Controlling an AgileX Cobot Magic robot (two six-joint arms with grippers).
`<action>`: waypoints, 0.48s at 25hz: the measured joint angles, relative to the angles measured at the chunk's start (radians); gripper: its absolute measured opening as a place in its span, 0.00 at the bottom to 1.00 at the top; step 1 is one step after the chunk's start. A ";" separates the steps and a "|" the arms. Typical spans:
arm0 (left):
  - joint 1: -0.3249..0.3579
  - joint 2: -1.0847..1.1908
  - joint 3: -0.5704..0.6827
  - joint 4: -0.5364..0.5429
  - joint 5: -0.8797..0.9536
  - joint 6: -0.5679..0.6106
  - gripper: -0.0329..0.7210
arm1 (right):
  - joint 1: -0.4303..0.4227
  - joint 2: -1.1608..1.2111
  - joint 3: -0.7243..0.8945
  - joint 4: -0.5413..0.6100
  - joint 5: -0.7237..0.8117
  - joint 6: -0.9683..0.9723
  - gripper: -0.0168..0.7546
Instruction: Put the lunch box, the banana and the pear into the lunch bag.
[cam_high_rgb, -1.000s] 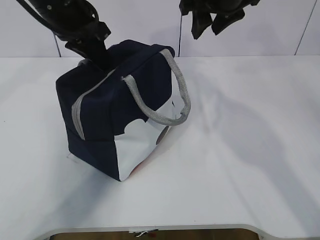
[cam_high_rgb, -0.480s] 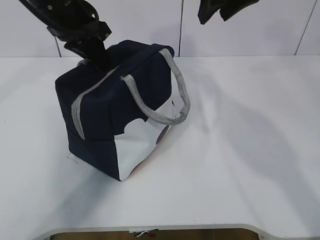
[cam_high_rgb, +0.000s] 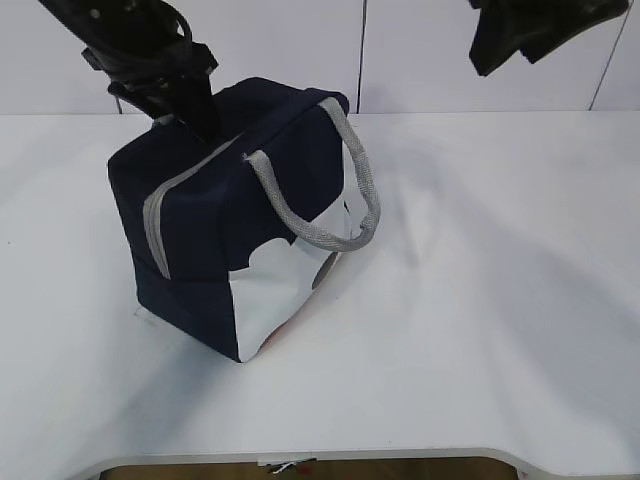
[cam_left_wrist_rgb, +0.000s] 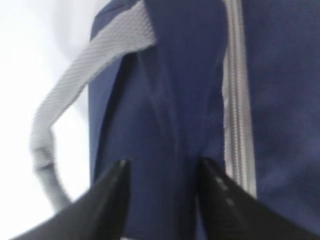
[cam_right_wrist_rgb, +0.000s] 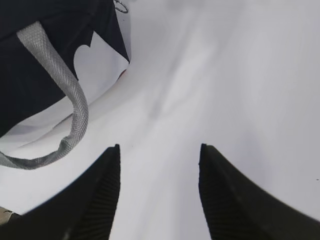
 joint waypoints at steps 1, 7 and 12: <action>0.000 -0.008 0.000 0.006 0.000 -0.002 0.53 | 0.000 -0.024 0.015 -0.008 0.000 -0.002 0.56; 0.000 -0.075 0.000 0.038 0.000 -0.009 0.62 | 0.000 -0.142 0.076 -0.028 0.002 -0.005 0.56; 0.000 -0.137 0.000 0.078 0.002 -0.026 0.62 | 0.000 -0.222 0.135 -0.028 0.002 -0.006 0.56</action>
